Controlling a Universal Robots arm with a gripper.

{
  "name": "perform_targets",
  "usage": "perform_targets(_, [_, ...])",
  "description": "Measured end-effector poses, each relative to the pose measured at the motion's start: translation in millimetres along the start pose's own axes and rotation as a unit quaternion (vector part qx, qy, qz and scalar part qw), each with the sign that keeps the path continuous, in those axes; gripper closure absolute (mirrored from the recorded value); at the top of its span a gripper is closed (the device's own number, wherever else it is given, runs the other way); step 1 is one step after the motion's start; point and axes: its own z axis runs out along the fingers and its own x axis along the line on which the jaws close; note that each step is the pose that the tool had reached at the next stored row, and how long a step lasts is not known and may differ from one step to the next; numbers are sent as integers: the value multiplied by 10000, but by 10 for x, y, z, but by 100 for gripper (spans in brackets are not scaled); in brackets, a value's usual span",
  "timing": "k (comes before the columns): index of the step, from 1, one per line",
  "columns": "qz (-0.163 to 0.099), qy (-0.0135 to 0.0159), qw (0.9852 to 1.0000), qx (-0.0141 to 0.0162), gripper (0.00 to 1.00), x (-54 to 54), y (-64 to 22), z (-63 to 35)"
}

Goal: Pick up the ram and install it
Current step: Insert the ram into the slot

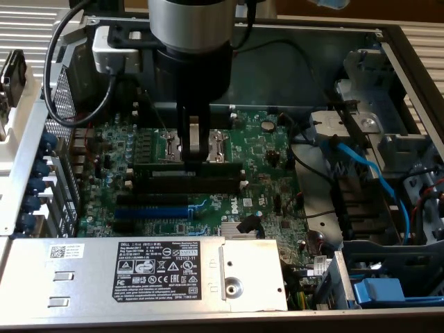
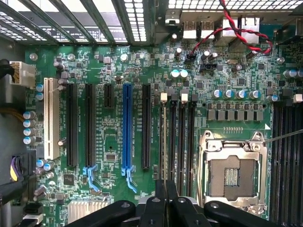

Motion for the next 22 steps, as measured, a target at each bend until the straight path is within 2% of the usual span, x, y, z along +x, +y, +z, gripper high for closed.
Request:
perform_targets(5, [45, -69, 10000, -21, 88, 13, 0, 13])
perform_targets(12, [66, -120, 9999, -52, 88, 66, -4, 13])
perform_targets(17, [70, -189, 9998, -57, 88, 80, -8, 15])
perform_targets(22, [72, -238, 9997, -62, 88, 110, -8, 15])
